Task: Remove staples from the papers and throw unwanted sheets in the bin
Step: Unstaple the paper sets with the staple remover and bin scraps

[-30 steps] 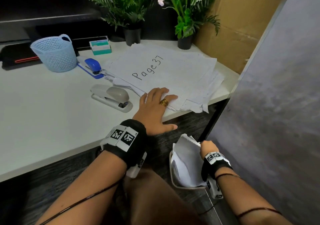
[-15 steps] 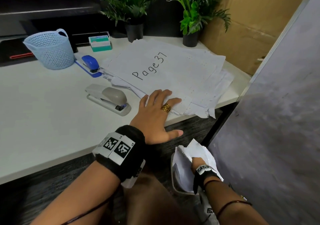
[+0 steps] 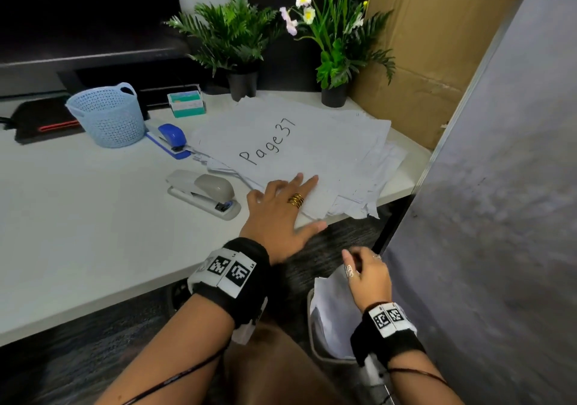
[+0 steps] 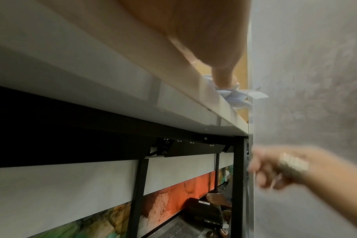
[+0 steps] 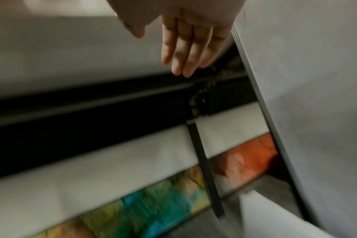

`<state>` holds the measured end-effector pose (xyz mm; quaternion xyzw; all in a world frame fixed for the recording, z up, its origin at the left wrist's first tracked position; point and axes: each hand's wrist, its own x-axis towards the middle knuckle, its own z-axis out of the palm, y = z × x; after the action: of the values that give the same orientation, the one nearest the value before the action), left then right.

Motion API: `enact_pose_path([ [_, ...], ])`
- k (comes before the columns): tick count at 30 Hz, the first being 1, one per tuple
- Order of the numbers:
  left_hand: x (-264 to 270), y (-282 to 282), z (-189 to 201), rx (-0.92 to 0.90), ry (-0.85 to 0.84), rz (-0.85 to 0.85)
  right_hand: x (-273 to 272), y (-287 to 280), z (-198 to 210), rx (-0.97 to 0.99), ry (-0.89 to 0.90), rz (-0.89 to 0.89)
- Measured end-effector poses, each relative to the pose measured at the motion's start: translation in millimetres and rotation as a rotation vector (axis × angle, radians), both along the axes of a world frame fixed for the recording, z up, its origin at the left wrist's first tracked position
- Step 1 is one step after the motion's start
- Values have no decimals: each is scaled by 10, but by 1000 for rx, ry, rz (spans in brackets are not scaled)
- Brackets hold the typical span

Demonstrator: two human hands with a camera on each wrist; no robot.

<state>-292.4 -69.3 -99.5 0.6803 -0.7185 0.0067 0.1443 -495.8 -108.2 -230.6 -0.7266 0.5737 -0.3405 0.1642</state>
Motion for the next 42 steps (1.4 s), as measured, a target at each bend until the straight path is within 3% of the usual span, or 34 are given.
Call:
enact_pose_path([
  [4,-16,31,22,-21,-93,46,111,145,724,-243,-276,-7],
  [8,25,63,33,-105,32,49,214,175,1219,-261,-289,10],
  [12,47,100,-13,-344,291,-26,351,164,1511,-19,-420,37],
  [16,34,208,52,-616,523,-133,478,156,1770,459,-876,54],
  [18,52,280,120,-623,557,-181,488,153,1856,516,-1063,94],
  [21,132,419,236,-561,460,-254,481,156,1909,459,-1228,133],
  [24,206,601,348,-489,491,-122,526,212,1918,367,-1269,129],
  [28,335,771,578,-507,813,207,654,330,1951,276,-1276,146],
  [30,473,828,721,-461,1043,238,778,444,2017,288,-1279,202],
  [32,640,909,814,-390,1299,130,948,562,2038,286,-1235,286],
  [36,1062,1188,771,-420,1368,237,1301,719,2038,381,-920,532],
  [40,1533,1610,681,-507,1287,484,1513,707,2285,474,-144,952],
  [42,1724,1857,681,-505,1215,569,1632,582,2372,385,243,992],
])
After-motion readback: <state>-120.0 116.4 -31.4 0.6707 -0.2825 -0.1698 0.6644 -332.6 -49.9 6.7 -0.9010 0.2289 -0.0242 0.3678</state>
